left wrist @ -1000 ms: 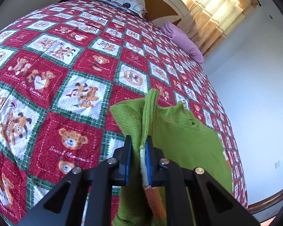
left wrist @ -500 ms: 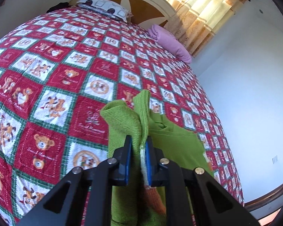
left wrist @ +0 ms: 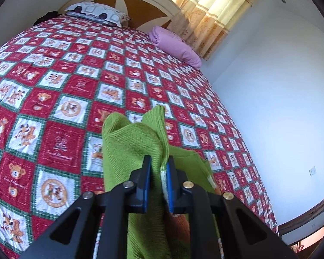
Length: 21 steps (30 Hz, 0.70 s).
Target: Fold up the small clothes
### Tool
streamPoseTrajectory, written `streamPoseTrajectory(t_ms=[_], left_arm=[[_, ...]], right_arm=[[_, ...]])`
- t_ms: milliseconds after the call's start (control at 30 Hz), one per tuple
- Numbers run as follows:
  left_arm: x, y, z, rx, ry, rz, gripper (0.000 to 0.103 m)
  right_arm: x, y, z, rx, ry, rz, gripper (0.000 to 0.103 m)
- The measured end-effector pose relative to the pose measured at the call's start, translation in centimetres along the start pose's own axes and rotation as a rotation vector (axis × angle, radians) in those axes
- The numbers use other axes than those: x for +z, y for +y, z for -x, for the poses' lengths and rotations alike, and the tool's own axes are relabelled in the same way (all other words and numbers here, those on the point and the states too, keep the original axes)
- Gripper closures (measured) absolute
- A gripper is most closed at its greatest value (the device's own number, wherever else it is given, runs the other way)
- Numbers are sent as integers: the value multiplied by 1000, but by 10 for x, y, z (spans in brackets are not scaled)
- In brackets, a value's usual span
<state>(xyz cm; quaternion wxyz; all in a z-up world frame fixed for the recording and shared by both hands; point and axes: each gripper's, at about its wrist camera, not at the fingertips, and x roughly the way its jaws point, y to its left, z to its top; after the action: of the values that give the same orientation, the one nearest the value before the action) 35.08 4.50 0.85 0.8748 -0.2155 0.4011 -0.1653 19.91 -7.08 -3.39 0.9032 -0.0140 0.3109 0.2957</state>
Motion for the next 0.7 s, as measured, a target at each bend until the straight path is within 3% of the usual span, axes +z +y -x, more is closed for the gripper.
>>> streamPoseTrajectory(t_ms=[700], left_arm=[[-10, -91, -76, -76, 90, -90, 89]], right_arm=[[-20, -93, 45, -78, 12, -185, 98]])
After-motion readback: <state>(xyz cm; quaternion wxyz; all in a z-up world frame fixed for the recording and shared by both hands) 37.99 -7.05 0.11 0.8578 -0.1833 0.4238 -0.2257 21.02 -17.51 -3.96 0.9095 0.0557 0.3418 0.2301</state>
